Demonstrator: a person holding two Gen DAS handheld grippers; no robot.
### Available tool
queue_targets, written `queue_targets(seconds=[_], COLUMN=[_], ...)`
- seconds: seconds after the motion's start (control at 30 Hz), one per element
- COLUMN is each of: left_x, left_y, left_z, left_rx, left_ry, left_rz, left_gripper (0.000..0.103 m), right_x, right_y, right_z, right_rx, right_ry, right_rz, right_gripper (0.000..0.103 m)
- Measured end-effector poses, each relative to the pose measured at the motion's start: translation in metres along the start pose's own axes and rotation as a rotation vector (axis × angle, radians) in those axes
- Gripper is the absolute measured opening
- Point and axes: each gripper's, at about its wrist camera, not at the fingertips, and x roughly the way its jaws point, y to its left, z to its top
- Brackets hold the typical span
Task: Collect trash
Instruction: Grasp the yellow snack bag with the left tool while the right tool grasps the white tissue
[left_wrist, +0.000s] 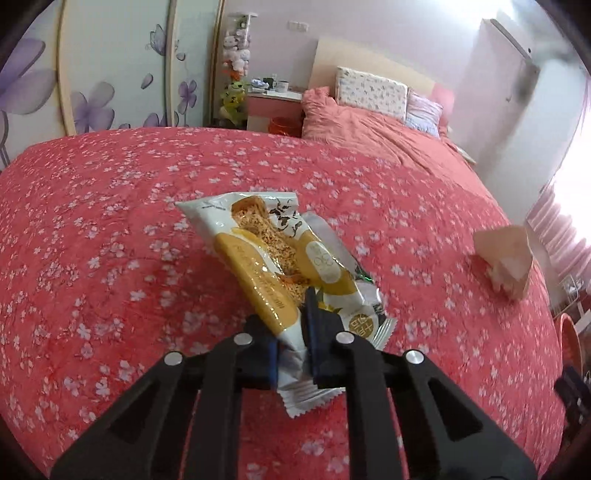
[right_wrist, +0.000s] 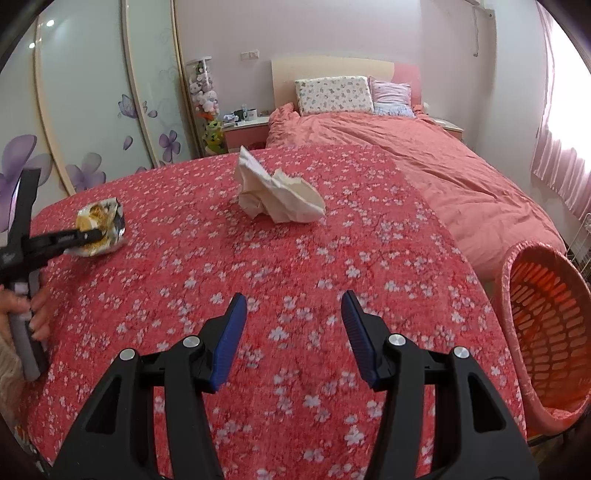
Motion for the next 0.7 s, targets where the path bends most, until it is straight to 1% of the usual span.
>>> queue_targets(seconds=[0.1, 0.13, 0.27, 0.33, 0.37, 0.43, 0.63, 0.7], left_x=[0.004, 0.004, 0.005, 0.005, 0.005, 0.005, 0.005, 0.005], left_y=[0.006, 0.009, 0.008, 0.007, 0.006, 0.006, 0.006, 0.005], left_z=[-0.003, -0.003, -0.006, -0.006, -0.006, -0.006, -0.006, -0.007], left_rx=[-0.023, -0.031, -0.018, -0.013, -0.012, -0.014, -0.024, -0.024], left_ry=[0.028, 0.026, 0.028, 0.03, 0.03, 0.03, 0.03, 0.03], left_rz=[0.006, 0.004, 0.032, 0.043, 0.045, 0.043, 0.034, 0.034], left_gripper=[0.014, 0.014, 0.015, 0.016, 0.016, 0.016, 0.016, 0.016], right_x=[0.006, 0.008, 0.025, 0.034, 0.043, 0.055, 0.084, 0.097], right_y=[-0.001, -0.001, 0.004, 0.008, 0.012, 0.02, 0.043, 0.048], right_z=[0.011, 0.014, 0.036, 0.045, 0.052, 0.063, 0.087, 0.095], right_rx=[0.016, 0.02, 0.026, 0.02, 0.012, 0.0, -0.062, -0.074], right_ry=[-0.008, -0.009, -0.01, -0.011, -0.011, -0.009, -0.004, 0.011], right_rz=[0.012, 0.018, 0.047, 0.047, 0.049, 0.034, -0.019, -0.061], right_gripper=[0.054, 0.054, 0.054, 0.054, 0.059, 0.065, 0.066, 0.066])
